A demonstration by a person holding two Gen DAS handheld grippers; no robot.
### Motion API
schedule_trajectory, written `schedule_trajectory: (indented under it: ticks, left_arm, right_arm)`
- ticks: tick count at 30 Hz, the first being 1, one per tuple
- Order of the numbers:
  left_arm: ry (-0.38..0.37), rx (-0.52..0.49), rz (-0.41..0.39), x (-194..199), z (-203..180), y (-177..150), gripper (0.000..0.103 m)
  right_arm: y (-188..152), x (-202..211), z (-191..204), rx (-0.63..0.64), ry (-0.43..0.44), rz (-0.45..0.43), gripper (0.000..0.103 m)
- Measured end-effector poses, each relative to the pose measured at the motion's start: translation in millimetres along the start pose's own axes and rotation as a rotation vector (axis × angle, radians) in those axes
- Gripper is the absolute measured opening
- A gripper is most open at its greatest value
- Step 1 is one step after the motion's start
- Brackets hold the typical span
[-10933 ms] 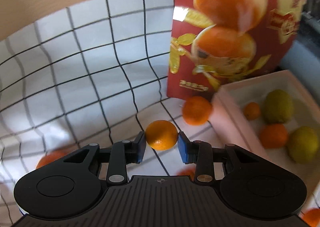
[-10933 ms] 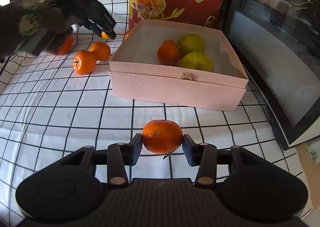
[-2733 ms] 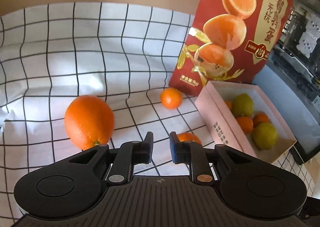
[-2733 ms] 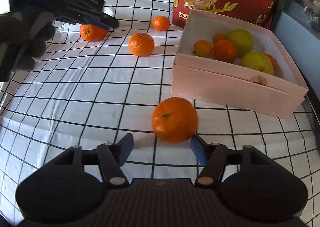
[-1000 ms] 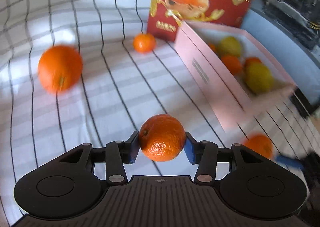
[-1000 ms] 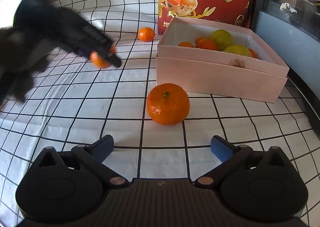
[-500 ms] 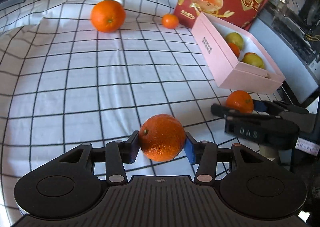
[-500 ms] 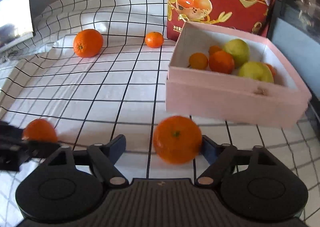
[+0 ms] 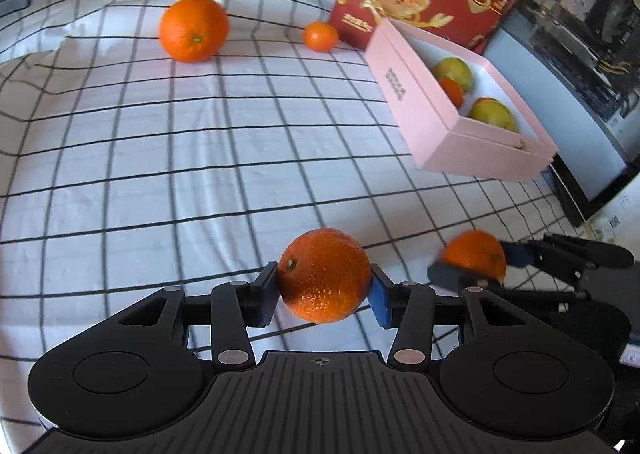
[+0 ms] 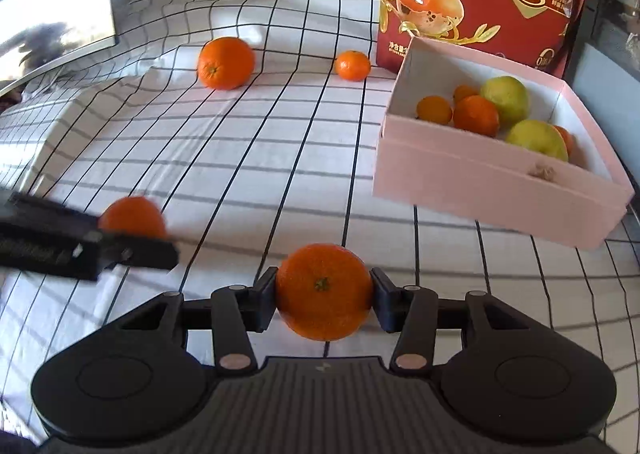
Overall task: Organize fruits
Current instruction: 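Carry both held mandarins toward the pink box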
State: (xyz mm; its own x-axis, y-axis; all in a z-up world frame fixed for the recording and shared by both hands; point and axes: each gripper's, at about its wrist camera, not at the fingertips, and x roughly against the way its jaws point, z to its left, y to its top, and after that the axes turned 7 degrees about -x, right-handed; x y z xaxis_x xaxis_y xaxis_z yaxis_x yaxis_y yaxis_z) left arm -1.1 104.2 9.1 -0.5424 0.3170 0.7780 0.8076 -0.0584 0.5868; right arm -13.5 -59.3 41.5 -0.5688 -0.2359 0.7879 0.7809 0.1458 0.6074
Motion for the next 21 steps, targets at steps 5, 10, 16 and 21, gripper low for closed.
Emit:
schedule_trajectory:
  ticks: [5, 10, 16, 21]
  left_arm:
    - [-0.031, -0.038, 0.014, -5.3, -12.5, 2.7, 0.051]
    - [-0.019, -0.065, 0.030, -9.0, -19.8, 6.3, 0.051]
    - [0.008, -0.102, 0.047, -10.3, -26.1, 8.5, 0.051]
    - [0.005, -0.098, 0.043, -9.5, -26.2, 7.1, 0.051]
  right_arm:
    - [-17.6, 17.8, -9.4, -0.002, -0.018, 0.015, 0.048]
    - [-26.1, 28.3, -25.2, -0.043, -0.046, 0.008, 0.069]
    - [-28.6, 36.3, -30.8, -0.040, -0.090, -0.009, 0.070]
    - [-31.4, 39.6, -32.1, -0.061, -0.086, -0.001, 0.070]
